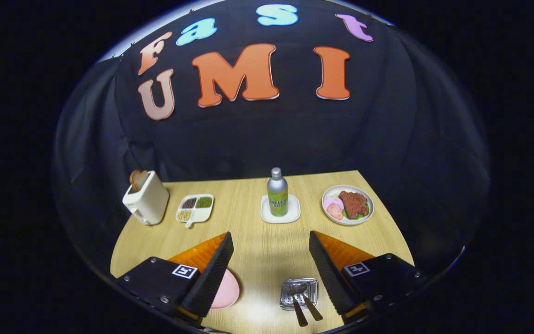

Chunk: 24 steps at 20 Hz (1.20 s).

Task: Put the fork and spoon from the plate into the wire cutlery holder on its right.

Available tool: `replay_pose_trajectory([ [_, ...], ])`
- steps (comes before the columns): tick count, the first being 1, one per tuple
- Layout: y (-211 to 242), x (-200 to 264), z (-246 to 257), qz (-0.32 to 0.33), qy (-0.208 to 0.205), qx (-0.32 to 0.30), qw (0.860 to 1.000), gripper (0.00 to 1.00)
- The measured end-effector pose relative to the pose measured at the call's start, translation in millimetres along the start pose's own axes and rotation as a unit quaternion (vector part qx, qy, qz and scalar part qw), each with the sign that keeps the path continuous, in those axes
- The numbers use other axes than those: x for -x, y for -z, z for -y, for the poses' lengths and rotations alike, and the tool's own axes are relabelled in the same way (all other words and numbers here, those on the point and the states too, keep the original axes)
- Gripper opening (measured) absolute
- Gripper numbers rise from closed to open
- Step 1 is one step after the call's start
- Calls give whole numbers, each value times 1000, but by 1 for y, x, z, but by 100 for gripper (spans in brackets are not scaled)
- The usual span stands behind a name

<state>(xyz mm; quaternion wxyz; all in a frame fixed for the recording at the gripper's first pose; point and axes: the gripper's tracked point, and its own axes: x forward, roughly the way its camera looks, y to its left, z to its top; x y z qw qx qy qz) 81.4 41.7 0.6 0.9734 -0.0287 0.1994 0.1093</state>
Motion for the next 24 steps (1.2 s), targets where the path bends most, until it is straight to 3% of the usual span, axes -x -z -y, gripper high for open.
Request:
replay_pose_trajectory([
  [7,-15,13,5,98,54,30,993,98],
  [24,-17,27,-20,131,29,38,990,98],
])
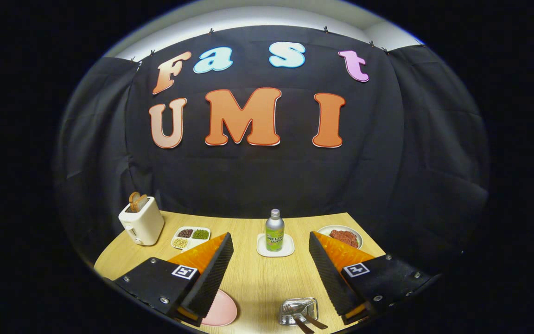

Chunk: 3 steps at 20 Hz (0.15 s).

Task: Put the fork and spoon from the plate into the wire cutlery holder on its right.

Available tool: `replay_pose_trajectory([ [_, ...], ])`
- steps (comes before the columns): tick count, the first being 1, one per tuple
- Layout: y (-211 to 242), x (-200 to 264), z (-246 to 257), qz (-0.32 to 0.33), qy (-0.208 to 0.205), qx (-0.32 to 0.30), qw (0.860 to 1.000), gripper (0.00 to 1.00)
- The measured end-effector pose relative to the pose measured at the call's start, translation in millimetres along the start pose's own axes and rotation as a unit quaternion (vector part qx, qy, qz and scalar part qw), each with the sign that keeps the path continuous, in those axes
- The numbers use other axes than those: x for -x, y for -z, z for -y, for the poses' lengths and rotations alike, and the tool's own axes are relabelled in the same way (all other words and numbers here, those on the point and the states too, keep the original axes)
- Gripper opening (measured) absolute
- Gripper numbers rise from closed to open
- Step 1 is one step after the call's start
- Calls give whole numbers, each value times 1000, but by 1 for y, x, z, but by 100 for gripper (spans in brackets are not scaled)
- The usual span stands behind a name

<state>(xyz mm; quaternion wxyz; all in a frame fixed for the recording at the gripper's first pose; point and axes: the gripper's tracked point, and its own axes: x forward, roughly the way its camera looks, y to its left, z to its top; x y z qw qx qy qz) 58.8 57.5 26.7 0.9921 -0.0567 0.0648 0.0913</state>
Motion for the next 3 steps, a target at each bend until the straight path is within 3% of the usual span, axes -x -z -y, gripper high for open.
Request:
replay_pose_trajectory([
  [3,4,1,-3,-3,-4,0,1000,98],
])
